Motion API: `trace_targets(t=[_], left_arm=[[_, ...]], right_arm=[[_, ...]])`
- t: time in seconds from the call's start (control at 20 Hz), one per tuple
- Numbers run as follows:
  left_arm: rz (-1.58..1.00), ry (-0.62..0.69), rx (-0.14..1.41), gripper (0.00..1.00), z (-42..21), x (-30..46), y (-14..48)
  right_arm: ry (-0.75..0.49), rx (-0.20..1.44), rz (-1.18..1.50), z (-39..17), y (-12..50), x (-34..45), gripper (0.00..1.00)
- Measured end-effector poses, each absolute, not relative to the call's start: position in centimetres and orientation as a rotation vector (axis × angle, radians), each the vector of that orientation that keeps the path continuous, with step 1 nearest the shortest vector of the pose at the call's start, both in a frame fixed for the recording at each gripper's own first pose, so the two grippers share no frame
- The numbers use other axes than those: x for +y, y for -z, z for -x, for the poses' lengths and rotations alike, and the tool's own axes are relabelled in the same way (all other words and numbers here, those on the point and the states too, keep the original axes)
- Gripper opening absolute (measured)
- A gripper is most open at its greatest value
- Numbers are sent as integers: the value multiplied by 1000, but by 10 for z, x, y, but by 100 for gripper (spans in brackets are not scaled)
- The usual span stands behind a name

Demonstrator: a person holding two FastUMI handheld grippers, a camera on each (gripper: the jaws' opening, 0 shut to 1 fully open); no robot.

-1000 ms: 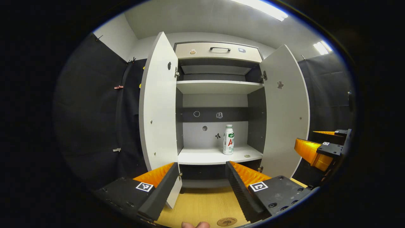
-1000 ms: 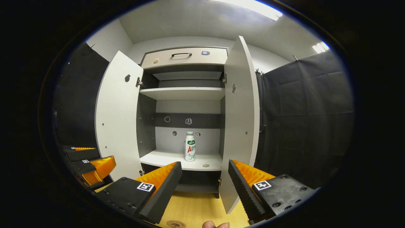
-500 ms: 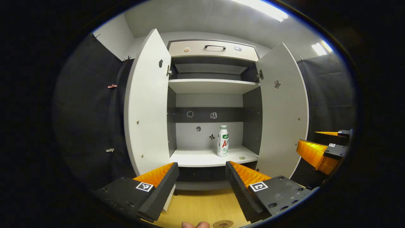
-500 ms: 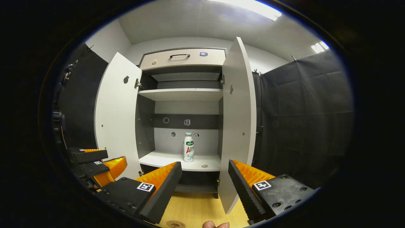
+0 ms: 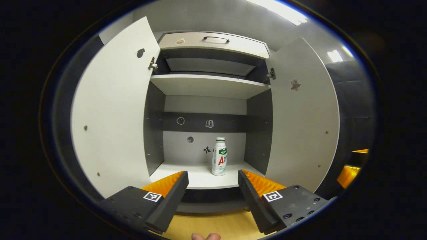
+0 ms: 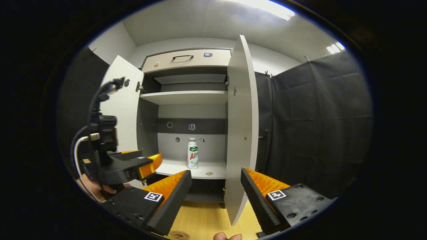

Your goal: Grasp the bottle in the cabinet with the left hand and place it on the coaster, then close the right door with the right hand and the left door with the left hand.

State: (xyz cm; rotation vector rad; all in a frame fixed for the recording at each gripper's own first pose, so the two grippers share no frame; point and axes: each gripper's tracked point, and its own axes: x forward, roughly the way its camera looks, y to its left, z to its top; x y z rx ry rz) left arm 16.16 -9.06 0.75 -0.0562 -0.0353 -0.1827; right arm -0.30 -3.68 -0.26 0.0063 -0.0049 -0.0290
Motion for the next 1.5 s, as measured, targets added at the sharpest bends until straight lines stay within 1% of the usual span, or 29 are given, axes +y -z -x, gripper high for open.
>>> trace_targets(t=[0.4,0.55,0.7,1.1,1.3,1.4,1.5], left_arm=[[49,225,-23,95,-281,-130,11],[41,215,-6,95,-326,-139,20],[10,196,-27,95,-366,-144,21],[14,147,9,95,-447,-150,44],[-1,149,13,95,-468,-154,51],[3,150,12,82,-466,-156,51],[3,156,21,80,-465,-154,49]], right_arm=[[39,5,-7,-7,13,-66,97],[53,5,-1,-14,15,-82,97],[66,-2,9,-18,16,-97,97],[75,-9,43,-38,18,-113,97],[67,-4,51,-46,20,-115,97],[59,0,50,-49,22,-114,97],[53,0,42,-50,22,-113,97]])
